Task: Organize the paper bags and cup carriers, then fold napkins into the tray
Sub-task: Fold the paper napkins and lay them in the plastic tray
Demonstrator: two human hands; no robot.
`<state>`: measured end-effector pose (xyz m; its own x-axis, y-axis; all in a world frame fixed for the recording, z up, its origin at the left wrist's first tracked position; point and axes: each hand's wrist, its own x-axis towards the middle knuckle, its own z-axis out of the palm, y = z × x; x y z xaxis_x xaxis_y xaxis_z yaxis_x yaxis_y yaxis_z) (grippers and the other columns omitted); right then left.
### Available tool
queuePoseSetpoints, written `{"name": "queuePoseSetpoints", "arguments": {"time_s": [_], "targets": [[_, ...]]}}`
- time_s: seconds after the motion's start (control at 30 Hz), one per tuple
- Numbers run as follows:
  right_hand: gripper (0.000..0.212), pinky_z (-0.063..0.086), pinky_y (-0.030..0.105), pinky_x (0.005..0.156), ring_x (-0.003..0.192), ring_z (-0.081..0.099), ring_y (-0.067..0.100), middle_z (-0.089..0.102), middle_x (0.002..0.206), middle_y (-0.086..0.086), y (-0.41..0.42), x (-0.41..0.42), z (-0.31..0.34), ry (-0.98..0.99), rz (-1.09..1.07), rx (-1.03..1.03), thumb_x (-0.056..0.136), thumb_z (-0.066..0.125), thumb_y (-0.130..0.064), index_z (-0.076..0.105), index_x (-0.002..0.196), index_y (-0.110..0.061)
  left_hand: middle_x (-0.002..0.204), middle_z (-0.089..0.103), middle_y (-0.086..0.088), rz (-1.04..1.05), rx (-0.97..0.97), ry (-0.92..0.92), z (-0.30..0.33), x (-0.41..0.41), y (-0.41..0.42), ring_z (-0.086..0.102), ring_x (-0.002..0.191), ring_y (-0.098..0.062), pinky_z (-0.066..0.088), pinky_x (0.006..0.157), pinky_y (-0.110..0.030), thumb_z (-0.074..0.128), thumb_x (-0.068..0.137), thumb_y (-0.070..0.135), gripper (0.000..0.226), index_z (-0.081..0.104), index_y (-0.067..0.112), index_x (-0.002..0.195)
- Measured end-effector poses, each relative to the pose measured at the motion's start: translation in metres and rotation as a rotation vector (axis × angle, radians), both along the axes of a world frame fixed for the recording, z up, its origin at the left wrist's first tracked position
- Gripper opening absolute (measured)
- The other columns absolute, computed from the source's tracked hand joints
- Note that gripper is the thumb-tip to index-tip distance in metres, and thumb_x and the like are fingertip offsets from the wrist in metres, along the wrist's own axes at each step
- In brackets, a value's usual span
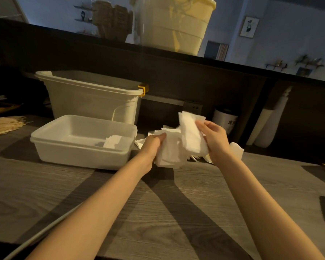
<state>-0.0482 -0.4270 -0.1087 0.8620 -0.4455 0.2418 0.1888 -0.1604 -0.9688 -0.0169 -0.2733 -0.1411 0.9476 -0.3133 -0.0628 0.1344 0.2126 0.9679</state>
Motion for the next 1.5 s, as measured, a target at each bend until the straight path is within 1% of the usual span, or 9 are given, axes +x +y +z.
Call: {"name": "queuePoseSetpoints", "arguments": {"time_s": [0.13, 0.27, 0.4, 0.6, 0.73, 1.0, 1.2, 1.33, 1.5], "targets": [[0.007, 0.056, 0.035, 0.076, 0.088, 0.063, 0.017, 0.064, 0.095, 0.001, 0.011, 0.001, -0.011, 0.045, -0.011, -0.085, 0.09, 0.06, -0.033, 0.059, 0.087, -0.027, 0.099, 0.064, -0.001, -0.043, -0.029, -0.013, 0.001, -0.001, -0.003, 0.06, 0.096, -0.021, 0.046, 0.089, -0.038, 0.032, 0.096, 0.05, 0.038, 0.059, 0.024, 0.104], [0.013, 0.048, 0.019, 0.057, 0.074, 0.058, 0.007, 0.061, 0.083, -0.004, 0.016, 0.0, -0.014, 0.046, -0.06, -0.201, 0.092, 0.057, -0.032, 0.061, 0.093, -0.02, 0.108, 0.065, -0.002, -0.111, -0.012, -0.025, 0.0, 0.001, -0.004, 0.061, 0.103, -0.023, 0.048, 0.092, -0.041, 0.029, 0.09, 0.061, 0.048, 0.056, 0.028, 0.112], [0.021, 0.048, 0.018, 0.055, 0.079, 0.061, 0.01, 0.062, 0.09, -0.004, 0.017, 0.002, -0.017, 0.06, -0.076, -0.27, 0.091, 0.057, -0.036, 0.06, 0.104, -0.02, 0.104, 0.062, -0.002, -0.044, 0.066, -0.094, -0.002, 0.002, -0.003, 0.059, 0.092, -0.017, 0.048, 0.078, -0.03, 0.048, 0.093, 0.043, 0.026, 0.055, 0.022, 0.105], [0.027, 0.054, 0.032, 0.077, 0.094, 0.061, 0.018, 0.061, 0.098, 0.0, 0.018, 0.008, -0.02, 0.063, -0.131, -0.355, 0.094, 0.051, -0.039, 0.058, 0.108, -0.017, 0.089, 0.061, 0.004, -0.005, 0.124, -0.176, -0.004, 0.002, -0.004, 0.058, 0.083, -0.011, 0.049, 0.071, -0.026, 0.052, 0.094, 0.029, 0.013, 0.059, 0.018, 0.097], [0.037, 0.051, 0.033, 0.084, 0.095, 0.059, 0.019, 0.058, 0.098, 0.001, 0.016, 0.001, -0.015, 0.232, 0.058, -0.201, 0.094, 0.046, -0.046, 0.054, 0.112, -0.014, 0.09, 0.06, 0.005, 0.028, 0.124, -0.186, -0.002, 0.002, -0.004, 0.057, 0.083, -0.009, 0.046, 0.065, -0.022, 0.051, 0.094, 0.029, 0.012, 0.057, 0.019, 0.097], [0.018, 0.057, 0.033, 0.078, 0.089, 0.064, 0.016, 0.065, 0.092, -0.001, 0.019, -0.002, -0.022, 0.045, -0.061, -0.284, 0.091, 0.058, -0.032, 0.063, 0.1, -0.017, 0.099, 0.061, -0.002, 0.032, 0.158, -0.25, -0.003, 0.0, -0.004, 0.058, 0.098, -0.019, 0.048, 0.073, -0.025, 0.05, 0.095, 0.028, 0.018, 0.059, 0.014, 0.102], [0.032, 0.055, 0.043, 0.084, 0.099, 0.062, 0.024, 0.063, 0.109, 0.007, 0.011, 0.001, -0.014, -0.012, -0.138, 0.002, 0.096, 0.05, -0.031, 0.056, 0.12, -0.011, 0.086, 0.06, 0.0, 0.025, 0.032, -0.114, 0.005, -0.004, -0.002, 0.058, 0.077, -0.014, 0.047, 0.065, -0.025, 0.031, 0.098, 0.045, 0.033, 0.055, 0.024, 0.091], [0.028, 0.052, 0.025, 0.057, 0.089, 0.064, 0.018, 0.064, 0.106, 0.006, 0.016, 0.0, -0.019, 0.023, -0.049, -0.058, 0.096, 0.049, -0.033, 0.055, 0.118, -0.017, 0.09, 0.063, -0.001, -0.027, 0.001, -0.079, 0.005, -0.007, -0.001, 0.06, 0.084, -0.016, 0.049, 0.076, -0.032, 0.016, 0.094, 0.059, 0.049, 0.055, 0.031, 0.088], [0.02, 0.042, 0.008, 0.053, 0.076, 0.053, -0.002, 0.057, 0.097, -0.007, 0.028, 0.0, -0.026, 0.015, -0.042, -0.321, 0.097, 0.048, -0.03, 0.052, 0.112, -0.017, 0.108, 0.062, 0.001, -0.159, -0.06, -0.062, 0.006, -0.007, -0.004, 0.06, 0.097, -0.018, 0.05, 0.081, -0.032, 0.015, 0.091, 0.063, 0.052, 0.049, 0.031, 0.114]]}}
